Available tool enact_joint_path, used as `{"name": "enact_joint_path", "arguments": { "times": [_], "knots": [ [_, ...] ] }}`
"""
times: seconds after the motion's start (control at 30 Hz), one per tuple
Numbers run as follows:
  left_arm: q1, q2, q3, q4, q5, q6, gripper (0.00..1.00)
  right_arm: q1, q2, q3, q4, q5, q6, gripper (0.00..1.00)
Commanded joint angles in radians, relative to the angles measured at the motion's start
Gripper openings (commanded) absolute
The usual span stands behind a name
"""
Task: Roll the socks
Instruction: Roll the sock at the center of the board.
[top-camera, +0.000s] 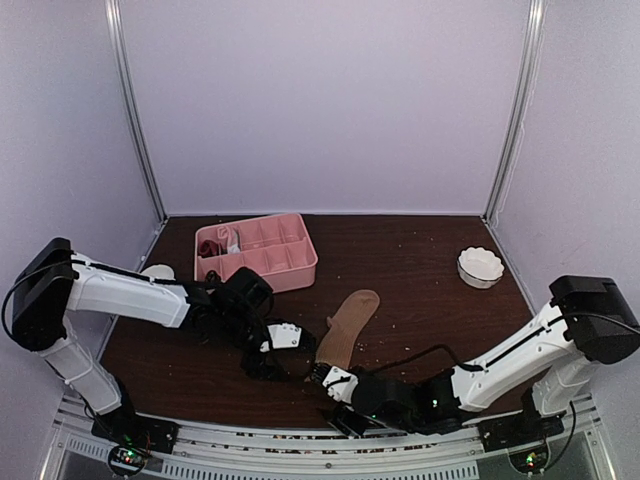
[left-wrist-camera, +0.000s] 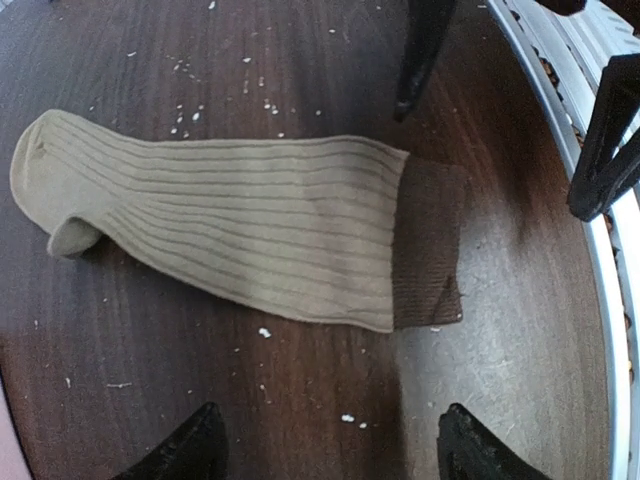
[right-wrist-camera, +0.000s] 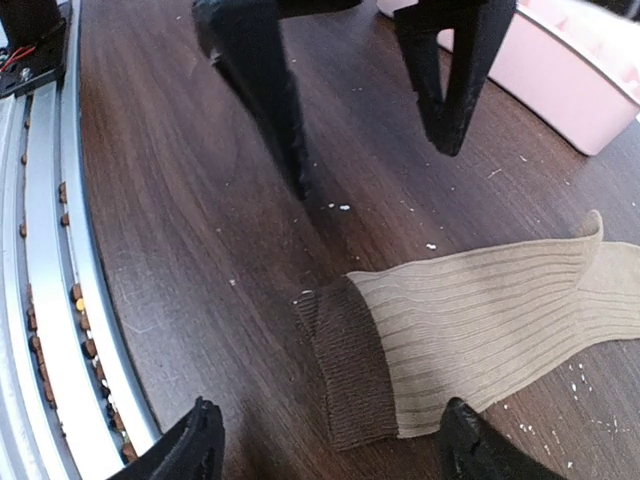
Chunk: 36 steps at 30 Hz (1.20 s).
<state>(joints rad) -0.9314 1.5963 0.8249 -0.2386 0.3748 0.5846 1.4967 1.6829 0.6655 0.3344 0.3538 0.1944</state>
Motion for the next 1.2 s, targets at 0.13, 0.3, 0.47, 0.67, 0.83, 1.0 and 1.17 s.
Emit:
{"name": "enact_joint_path", "arguments": {
  "times": [0.13,0.3,0.47,0.67,0.83,1.0,1.17],
  "knots": [
    [0.099,-0.018,0.027,-0.058,0.150,-0.041,0.77,-0.034,0.063,0.009,-0.006,-0.127,-0.068,0.63],
    [0.121,-0.042,0.027,-0.067,0.160,-0.035,0.78,-0.045,0.107,0.014,-0.003,-0.147,-0.050,0.55],
    [0.121,-0.044,0.022,-0.087,0.158,-0.028,0.78,-0.068,0.125,0.013,0.010,-0.157,-0.029,0.44],
    [0.121,-0.071,0.020,-0.114,0.166,-0.004,0.78,-0.113,0.126,-0.026,0.015,-0.210,0.022,0.25],
    [0.111,-0.070,0.018,-0.122,0.188,0.031,0.79,-0.132,0.130,-0.027,0.006,-0.273,0.038,0.17],
    [0.036,-0.041,-0.004,-0.071,0.129,0.065,0.77,-0.166,0.155,-0.016,0.017,-0.372,0.106,0.00],
    [-0.051,-0.008,-0.027,0.019,0.023,0.088,0.73,-0.255,0.153,-0.014,0.065,-0.550,0.265,0.00]
  ]
}}
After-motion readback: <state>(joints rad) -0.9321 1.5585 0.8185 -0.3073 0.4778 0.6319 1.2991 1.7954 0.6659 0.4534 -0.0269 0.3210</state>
